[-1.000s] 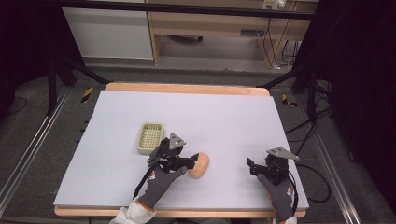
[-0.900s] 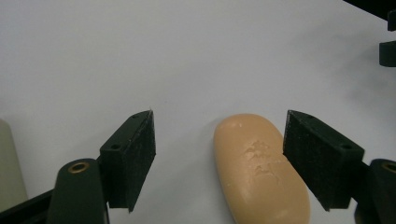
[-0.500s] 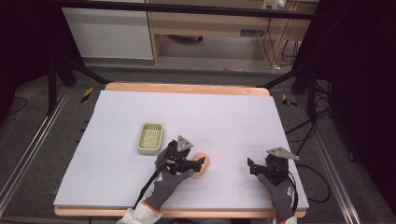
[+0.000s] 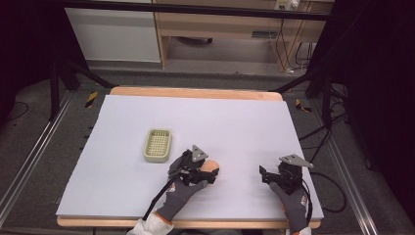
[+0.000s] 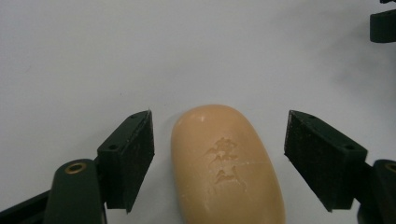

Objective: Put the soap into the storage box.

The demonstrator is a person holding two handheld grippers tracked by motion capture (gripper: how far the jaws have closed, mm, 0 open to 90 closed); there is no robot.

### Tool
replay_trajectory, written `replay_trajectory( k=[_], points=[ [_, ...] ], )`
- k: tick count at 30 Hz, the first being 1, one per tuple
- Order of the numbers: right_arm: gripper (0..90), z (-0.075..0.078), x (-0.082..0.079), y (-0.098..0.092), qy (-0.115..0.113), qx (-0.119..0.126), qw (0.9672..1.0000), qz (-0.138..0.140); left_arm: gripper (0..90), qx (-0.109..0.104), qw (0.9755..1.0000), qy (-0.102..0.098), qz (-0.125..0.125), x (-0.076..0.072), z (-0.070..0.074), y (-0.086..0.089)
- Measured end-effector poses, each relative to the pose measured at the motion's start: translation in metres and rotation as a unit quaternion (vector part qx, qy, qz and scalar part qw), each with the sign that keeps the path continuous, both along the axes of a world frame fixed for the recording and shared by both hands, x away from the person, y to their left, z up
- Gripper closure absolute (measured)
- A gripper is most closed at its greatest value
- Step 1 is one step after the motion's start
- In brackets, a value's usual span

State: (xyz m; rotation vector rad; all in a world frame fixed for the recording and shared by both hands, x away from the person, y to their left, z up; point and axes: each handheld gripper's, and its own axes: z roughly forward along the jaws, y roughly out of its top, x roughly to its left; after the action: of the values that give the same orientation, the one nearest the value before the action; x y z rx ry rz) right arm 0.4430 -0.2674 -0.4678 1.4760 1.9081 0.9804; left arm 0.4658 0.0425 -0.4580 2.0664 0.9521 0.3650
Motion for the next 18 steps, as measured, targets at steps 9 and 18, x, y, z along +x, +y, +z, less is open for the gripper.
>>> replay_trajectory(
  k=[9, 18],
  points=[
    [10.9, 0.000, 0.000, 0.000, 0.002, -0.002, 1.0000, 0.002, 21.9, 0.016, 0.9998, 0.011, -0.005, 0.000, -0.009, -0.006],
    [10.9, 0.000, 0.000, 0.001, 0.004, -0.001, 1.0000, 0.002, 22.3, 0.030, 0.9994, 0.016, -0.007, 0.000, -0.013, -0.009]
  ],
)
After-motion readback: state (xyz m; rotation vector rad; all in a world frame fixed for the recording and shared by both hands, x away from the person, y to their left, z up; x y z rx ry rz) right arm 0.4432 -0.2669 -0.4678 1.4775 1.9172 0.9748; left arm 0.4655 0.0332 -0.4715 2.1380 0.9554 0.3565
